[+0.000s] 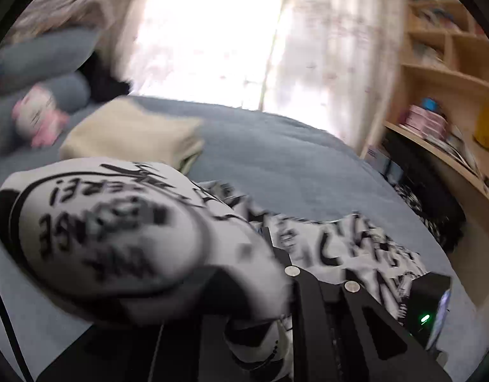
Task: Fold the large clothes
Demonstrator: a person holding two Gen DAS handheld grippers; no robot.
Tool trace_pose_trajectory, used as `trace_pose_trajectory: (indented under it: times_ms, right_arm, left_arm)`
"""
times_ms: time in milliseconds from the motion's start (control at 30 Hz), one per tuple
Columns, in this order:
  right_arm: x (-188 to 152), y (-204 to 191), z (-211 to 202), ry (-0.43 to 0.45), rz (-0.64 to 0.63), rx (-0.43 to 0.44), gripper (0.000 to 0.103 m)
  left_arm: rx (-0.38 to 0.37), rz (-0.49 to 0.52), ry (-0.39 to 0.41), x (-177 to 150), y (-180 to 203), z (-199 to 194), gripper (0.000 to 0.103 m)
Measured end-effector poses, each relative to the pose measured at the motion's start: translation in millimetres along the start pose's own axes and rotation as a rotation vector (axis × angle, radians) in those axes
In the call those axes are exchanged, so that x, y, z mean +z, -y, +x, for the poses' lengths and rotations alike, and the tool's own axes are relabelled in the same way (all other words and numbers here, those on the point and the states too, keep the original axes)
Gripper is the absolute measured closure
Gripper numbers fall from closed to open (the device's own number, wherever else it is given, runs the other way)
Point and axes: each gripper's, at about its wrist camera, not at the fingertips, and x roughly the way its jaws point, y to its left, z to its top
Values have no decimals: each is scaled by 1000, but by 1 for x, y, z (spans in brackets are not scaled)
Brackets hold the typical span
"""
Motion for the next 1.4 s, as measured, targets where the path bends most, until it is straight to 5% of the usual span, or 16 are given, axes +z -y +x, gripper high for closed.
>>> trace_pose_trajectory:
  times_ms: [267, 367, 533, 633, 767, 900, 1167, 1267, 1400]
  right_arm:
    - [-15, 55, -59, 20, 174, 142, 88]
    - [-22, 90, -99, 96, 215, 65, 88]
    - [-35, 156, -146, 178, 326, -117, 88]
    - [-47, 187, -158, 189, 386, -187, 88]
    - [-58, 213, -147, 114, 427, -234, 88]
    - [-69, 229, -146, 104, 486, -162, 88]
    - [-58, 232, -142, 111, 483, -101, 87]
    - [-52, 231, -148, 122, 469, -82, 87]
    - [-34, 228, -164, 156, 418, -32, 82]
  left_arm:
    - [-120, 256, 14, 9, 113, 3, 92]
    - [-174, 335, -5, 4, 153, 11, 92]
    - [-201, 692, -149, -54, 244, 54, 91]
    - [-170, 926, -264, -112, 281, 81, 90]
    - [-118, 1001, -280, -142, 290, 92, 88]
    - [-123, 982, -281, -141, 286, 90, 85]
    - [-281, 754, -393, -106, 259, 56, 54]
    - [-358, 659, -421, -90, 244, 35, 52]
    - [-394, 520, -364, -53, 208, 2, 51]
